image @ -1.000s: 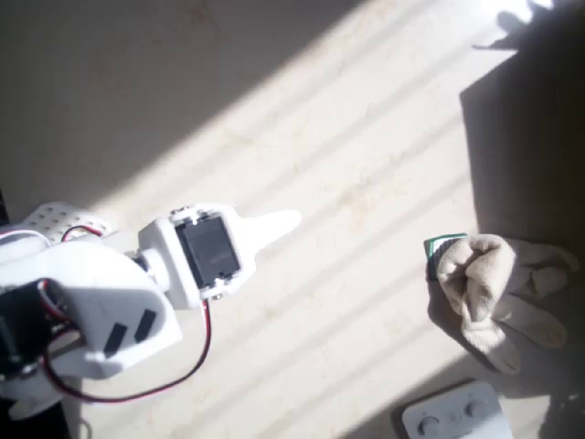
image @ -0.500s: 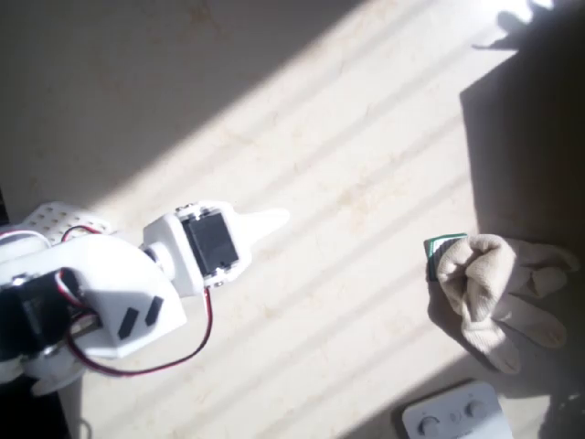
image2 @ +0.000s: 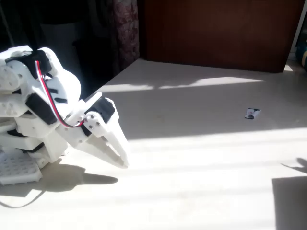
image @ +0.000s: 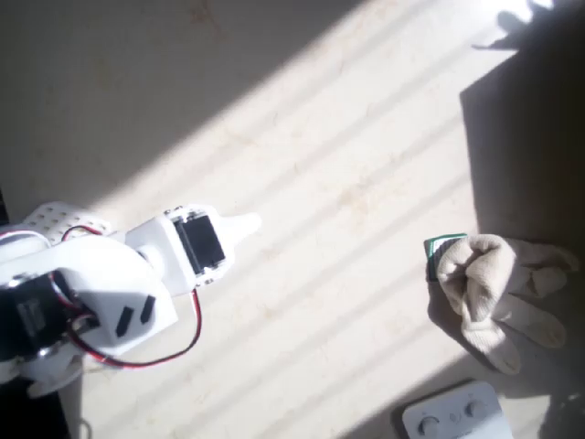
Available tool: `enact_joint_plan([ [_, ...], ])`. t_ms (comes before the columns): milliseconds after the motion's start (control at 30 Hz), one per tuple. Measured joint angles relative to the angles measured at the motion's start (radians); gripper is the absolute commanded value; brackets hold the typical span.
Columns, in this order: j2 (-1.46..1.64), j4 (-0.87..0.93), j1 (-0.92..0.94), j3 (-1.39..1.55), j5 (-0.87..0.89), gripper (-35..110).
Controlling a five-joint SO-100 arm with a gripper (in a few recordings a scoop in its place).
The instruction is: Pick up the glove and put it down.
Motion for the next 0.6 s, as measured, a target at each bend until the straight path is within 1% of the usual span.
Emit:
enact_joint_plan([
  [600, 0.006, 0.003, 0.0, 0.0, 0.0, 0],
])
